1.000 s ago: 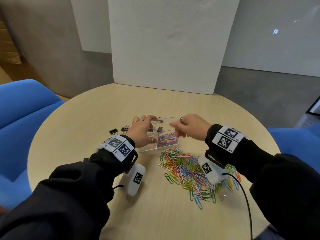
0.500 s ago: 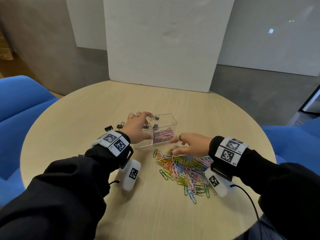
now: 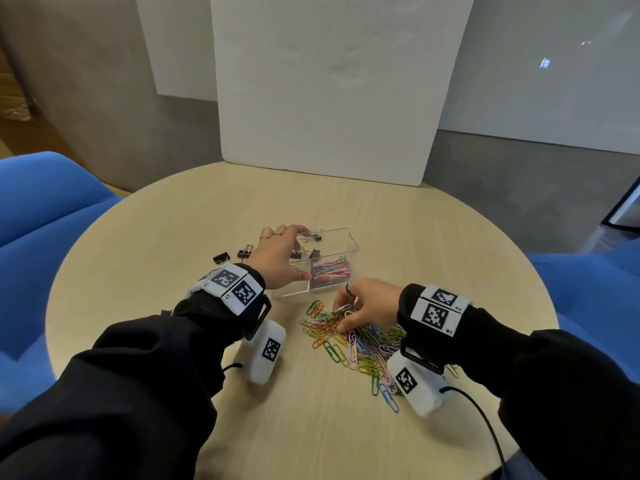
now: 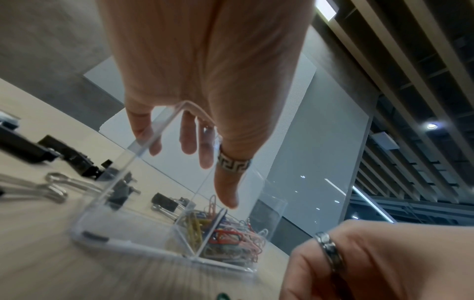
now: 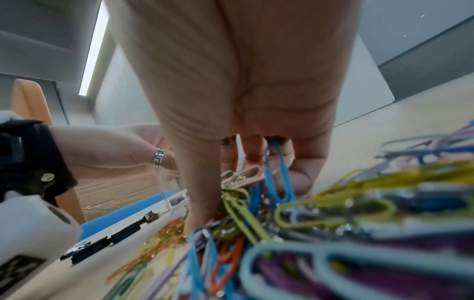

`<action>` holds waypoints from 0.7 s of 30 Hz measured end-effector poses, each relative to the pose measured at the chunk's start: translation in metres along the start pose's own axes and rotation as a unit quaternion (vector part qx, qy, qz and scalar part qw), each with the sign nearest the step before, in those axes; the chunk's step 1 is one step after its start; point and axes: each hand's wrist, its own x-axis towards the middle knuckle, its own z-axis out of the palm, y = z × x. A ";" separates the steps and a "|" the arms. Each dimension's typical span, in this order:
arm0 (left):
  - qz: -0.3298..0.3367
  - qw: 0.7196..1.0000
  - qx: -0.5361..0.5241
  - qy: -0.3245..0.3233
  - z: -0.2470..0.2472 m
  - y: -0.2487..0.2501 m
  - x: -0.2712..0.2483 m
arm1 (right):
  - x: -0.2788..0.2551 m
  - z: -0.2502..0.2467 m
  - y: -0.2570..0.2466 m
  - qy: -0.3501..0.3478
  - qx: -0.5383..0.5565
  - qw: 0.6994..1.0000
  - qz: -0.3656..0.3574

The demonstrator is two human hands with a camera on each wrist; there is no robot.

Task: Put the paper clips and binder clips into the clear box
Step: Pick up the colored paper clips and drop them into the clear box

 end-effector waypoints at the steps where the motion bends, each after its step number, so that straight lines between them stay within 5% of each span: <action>1: 0.001 1.000 0.000 0.000 0.000 0.000 0.000 | 0.001 -0.001 0.000 0.012 -0.007 1.000 -0.002; 11: 0.008 1.000 -0.001 -0.002 0.000 -0.003 0.001 | 0.005 -0.019 0.005 0.115 0.051 0.992 -0.030; 18: 0.014 1.000 0.002 0.004 0.001 -0.004 0.001 | 0.014 -0.072 -0.017 0.278 0.150 0.944 -0.094; 21: 0.015 1.000 0.005 0.006 0.001 -0.004 0.001 | 0.027 -0.073 -0.025 0.283 0.114 0.947 -0.098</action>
